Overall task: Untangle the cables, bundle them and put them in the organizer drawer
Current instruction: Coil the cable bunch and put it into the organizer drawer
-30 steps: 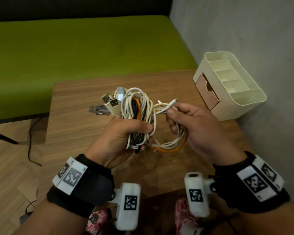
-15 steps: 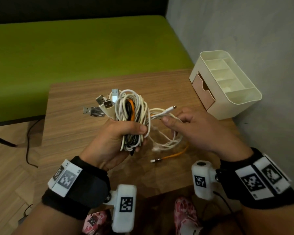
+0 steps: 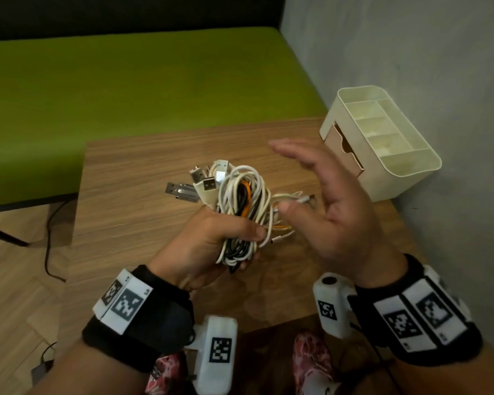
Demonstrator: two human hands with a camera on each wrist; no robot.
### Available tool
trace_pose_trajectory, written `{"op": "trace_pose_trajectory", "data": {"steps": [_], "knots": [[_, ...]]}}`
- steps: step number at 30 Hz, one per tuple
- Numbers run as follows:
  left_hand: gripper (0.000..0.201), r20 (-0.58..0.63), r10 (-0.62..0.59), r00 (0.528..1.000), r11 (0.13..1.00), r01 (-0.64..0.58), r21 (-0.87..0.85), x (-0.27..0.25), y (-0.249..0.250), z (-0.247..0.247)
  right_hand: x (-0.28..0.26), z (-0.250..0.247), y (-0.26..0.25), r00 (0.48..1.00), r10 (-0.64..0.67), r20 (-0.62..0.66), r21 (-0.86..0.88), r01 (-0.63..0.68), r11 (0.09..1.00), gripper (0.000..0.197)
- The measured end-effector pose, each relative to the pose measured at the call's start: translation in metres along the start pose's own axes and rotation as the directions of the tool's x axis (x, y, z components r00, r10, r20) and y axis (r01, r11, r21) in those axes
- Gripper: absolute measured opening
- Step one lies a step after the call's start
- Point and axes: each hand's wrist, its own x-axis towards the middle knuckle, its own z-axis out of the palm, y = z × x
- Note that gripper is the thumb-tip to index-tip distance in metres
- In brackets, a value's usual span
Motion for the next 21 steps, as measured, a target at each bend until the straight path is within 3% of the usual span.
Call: {"op": "trace_pose_trajectory", "data": {"steps": [3, 5, 7, 8, 11, 14, 16, 21], "knots": [[0.034, 0.035, 0.047, 0.998, 0.999, -0.046, -0.014, -0.002, 0.002, 0.0, -0.005, 0.006, 0.005, 0.938, 0.224, 0.263, 0.019, -0.238, 0.971, 0.074], [0.03, 0.047, 0.093, 0.995, 0.995, -0.091, -0.041, -0.003, 0.005, -0.004, -0.004, 0.003, 0.007, 0.89, 0.317, 0.328, -0.02, -0.329, 0.944, 0.068], [0.023, 0.032, 0.126, 0.991, 0.99, -0.124, -0.064, -0.004, 0.008, -0.008, -0.002, 0.0, 0.004, 0.884, 0.353, 0.307, -0.062, -0.352, 0.934, 0.048], [0.024, 0.024, 0.13, 0.991, 0.989, -0.127, -0.076, -0.004, 0.008, -0.009, -0.001, 0.0, 0.002, 0.886, 0.366, 0.285, -0.036, -0.372, 0.928, 0.047], [0.033, -0.001, 0.134, 0.991, 0.988, -0.134, -0.081, -0.003, 0.009, -0.007, 0.001, 0.004, -0.002, 0.874, 0.445, 0.198, 0.129, -0.473, 0.872, 0.046], [0.025, 0.007, 0.172, 0.985, 0.983, -0.172, -0.063, -0.002, 0.01, -0.001, 0.004, 0.007, 0.001, 0.849, 0.516, 0.116, 0.316, -0.524, 0.791, 0.025], [0.025, 0.031, 0.176, 0.984, 0.984, -0.175, -0.042, -0.001, 0.008, 0.004, 0.004, 0.01, 0.005, 0.832, 0.548, 0.085, 0.336, -0.541, 0.771, 0.011], [0.038, -0.045, 0.15, 0.988, 0.988, -0.148, 0.04, 0.001, -0.002, 0.013, 0.002, 0.019, 0.005, 0.792, 0.605, 0.084, 0.376, -0.587, 0.717, 0.012]]}}
